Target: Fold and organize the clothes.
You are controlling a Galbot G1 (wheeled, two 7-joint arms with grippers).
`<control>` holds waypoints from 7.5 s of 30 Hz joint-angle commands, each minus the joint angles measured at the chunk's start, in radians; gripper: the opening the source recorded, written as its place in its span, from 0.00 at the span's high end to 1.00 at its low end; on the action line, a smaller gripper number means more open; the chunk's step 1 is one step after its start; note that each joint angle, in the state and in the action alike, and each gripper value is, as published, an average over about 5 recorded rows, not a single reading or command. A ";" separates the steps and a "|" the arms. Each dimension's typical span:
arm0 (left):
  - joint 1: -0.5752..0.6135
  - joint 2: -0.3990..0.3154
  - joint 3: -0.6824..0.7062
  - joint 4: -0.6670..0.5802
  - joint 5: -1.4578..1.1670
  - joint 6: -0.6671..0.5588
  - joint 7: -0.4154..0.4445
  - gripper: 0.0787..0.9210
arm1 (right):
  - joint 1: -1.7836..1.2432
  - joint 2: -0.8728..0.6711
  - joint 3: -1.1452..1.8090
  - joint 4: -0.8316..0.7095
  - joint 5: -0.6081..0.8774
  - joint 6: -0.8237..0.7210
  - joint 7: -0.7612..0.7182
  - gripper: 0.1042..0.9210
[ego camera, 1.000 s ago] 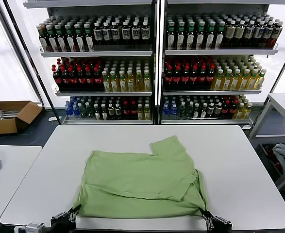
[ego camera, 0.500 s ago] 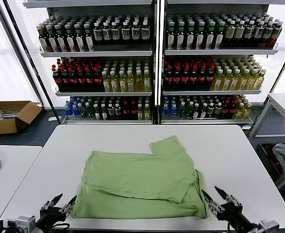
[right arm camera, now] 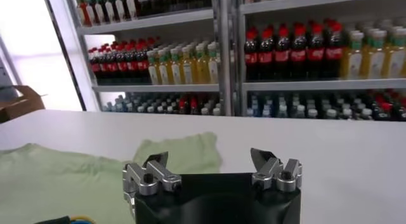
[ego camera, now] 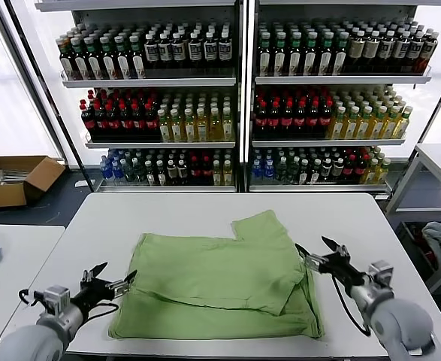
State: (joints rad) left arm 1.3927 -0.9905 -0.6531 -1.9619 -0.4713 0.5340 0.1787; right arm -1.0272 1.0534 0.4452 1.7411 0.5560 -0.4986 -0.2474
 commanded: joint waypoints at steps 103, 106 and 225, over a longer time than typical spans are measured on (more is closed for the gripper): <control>0.206 0.060 0.048 -0.144 0.064 0.042 -0.101 0.96 | -0.679 0.003 0.240 0.471 0.076 -0.008 0.148 0.90; 0.215 0.060 0.020 -0.156 0.061 0.042 -0.110 0.87 | -0.678 0.006 0.272 0.476 0.078 -0.002 0.146 0.79; -0.046 -0.270 0.366 -0.088 -0.297 0.044 -0.389 0.97 | -0.755 0.129 0.482 0.420 -0.009 0.271 0.106 0.12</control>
State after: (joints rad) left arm 1.3597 -1.1225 -0.4471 -2.1175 -0.8239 0.5748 -0.2027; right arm -1.7804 1.1802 0.9314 2.1714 0.5537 -0.2291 -0.1413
